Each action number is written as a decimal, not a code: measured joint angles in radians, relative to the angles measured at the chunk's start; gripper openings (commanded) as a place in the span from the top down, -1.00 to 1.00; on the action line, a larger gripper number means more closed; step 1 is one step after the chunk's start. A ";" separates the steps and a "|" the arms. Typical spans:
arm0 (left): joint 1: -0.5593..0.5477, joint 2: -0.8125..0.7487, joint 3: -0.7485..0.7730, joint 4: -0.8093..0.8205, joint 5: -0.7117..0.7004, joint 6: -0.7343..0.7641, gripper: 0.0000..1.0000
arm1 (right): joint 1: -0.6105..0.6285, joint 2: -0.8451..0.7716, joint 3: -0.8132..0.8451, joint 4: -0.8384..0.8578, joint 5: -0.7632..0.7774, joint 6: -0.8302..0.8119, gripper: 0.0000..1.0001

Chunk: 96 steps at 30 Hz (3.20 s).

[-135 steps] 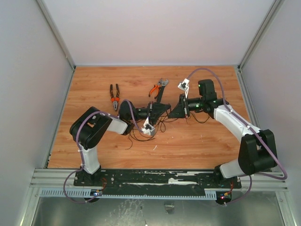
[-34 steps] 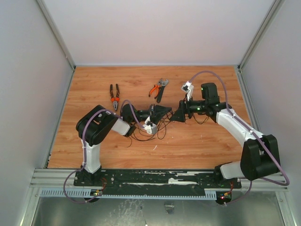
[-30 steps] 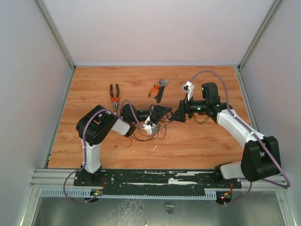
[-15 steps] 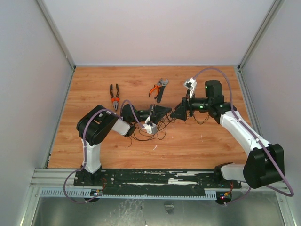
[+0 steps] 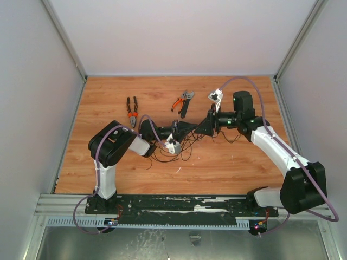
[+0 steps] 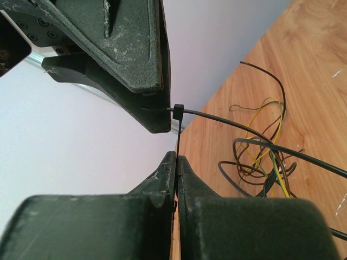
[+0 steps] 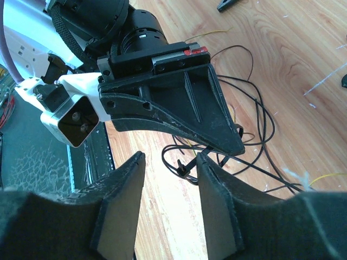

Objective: Zip-tie the wires
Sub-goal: Tie the cable at the center of the board.

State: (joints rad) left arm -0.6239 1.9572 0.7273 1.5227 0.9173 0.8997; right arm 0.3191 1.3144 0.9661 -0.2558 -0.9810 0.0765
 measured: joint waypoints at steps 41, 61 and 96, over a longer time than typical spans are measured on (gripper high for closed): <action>0.000 0.000 0.000 0.002 0.000 -0.019 1.00 | 0.000 0.021 0.000 0.003 0.016 -0.003 1.00; -0.018 0.000 -0.012 0.016 -0.035 0.012 1.00 | 0.006 0.021 0.056 0.037 0.132 0.112 1.00; -0.042 -0.006 -0.049 0.025 -0.138 -0.010 1.00 | 0.019 0.074 0.117 0.043 0.170 0.197 1.00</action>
State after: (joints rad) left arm -0.6655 1.9511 0.6781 1.5478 0.7792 0.8894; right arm 0.3378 1.3880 1.0836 -0.2127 -0.8112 0.2733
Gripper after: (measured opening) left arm 0.032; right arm 0.003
